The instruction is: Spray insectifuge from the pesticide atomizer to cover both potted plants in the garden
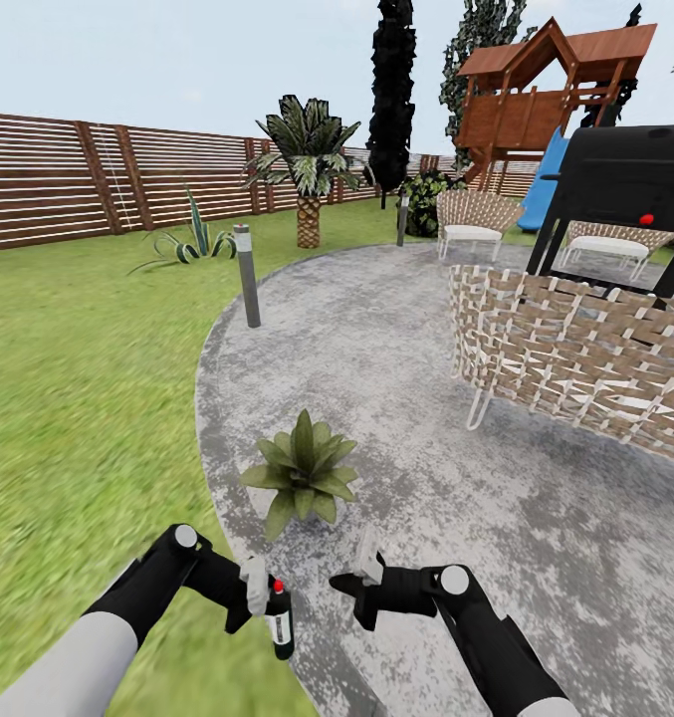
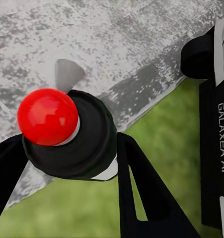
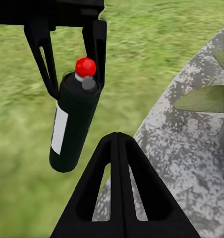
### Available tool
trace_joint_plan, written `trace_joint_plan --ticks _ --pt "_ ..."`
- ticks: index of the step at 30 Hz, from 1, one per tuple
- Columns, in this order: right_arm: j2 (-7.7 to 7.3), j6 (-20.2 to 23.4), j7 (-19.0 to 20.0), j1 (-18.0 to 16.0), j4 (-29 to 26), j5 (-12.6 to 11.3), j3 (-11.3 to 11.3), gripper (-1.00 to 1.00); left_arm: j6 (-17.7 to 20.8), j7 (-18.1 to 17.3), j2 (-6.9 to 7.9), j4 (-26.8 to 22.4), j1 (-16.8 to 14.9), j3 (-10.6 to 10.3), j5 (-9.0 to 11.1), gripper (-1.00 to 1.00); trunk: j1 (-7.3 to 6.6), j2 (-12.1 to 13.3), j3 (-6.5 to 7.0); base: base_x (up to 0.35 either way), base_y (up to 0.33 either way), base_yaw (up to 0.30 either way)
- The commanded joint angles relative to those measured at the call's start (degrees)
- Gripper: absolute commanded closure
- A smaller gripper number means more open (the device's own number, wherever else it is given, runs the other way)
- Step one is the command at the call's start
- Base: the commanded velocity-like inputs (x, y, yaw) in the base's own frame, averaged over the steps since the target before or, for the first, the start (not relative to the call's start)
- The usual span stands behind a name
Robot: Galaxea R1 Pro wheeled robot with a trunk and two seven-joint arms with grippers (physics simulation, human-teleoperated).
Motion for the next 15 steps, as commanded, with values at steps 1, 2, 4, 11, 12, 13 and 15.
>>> trace_joint_plan --ticks 1,2,4,11,12,13,15 --pt "0.03 -0.38 0.12 -0.02 -0.15 0.57 -0.07 1.0 0.02 -0.1 -0.06 -0.08 -0.02 -0.15 -0.1 1.0 -0.01 -0.02 -0.05 0.0 0.0 0.0" --pt "0.03 -0.38 0.12 -0.01 -0.19 0.57 -0.07 1.0 0.02 -0.11 -0.16 -0.08 -0.02 -0.15 -0.1 1.0 -0.01 -0.02 -0.05 0.0 0.0 0.0" --pt "0.03 -0.4 0.11 -0.03 -0.25 0.57 -0.06 1.0 0.07 -0.07 -0.73 -0.08 -0.03 -0.86 -0.1 1.0 -0.01 -0.02 -0.05 0.0 0.0 0.0" --pt "0.03 -0.39 0.12 -0.02 -0.28 0.57 -0.06 1.0 0.27 0.49 -2.1 -0.08 -0.08 -3.18 -0.17 1.0 -0.01 -0.02 -0.05 0.0 0.0 0.0" --pt "0.03 -0.4 0.12 -0.01 -0.28 0.57 -0.06 1.0 0.3 0.55 -2.18 -0.08 -0.09 -3.2 -0.18 1.0 -0.01 -0.02 -0.05 0.0 0.0 0.0" --pt "0.03 -0.4 0.12 -0.01 -0.28 0.57 -0.06 1.0 0.33 0.63 -2.3 -0.1 -0.1 -3.22 -0.16 1.0 -0.01 -0.02 -0.05 0.0 0.0 0.0" --pt "0.03 -0.39 0.12 -0.03 -0.32 0.57 -0.06 1.0 0.35 0.78 -2.56 -0.13 -0.11 -3.23 -0.18 1.0 -0.01 -0.02 -0.05 0.0 0.0 0.0"
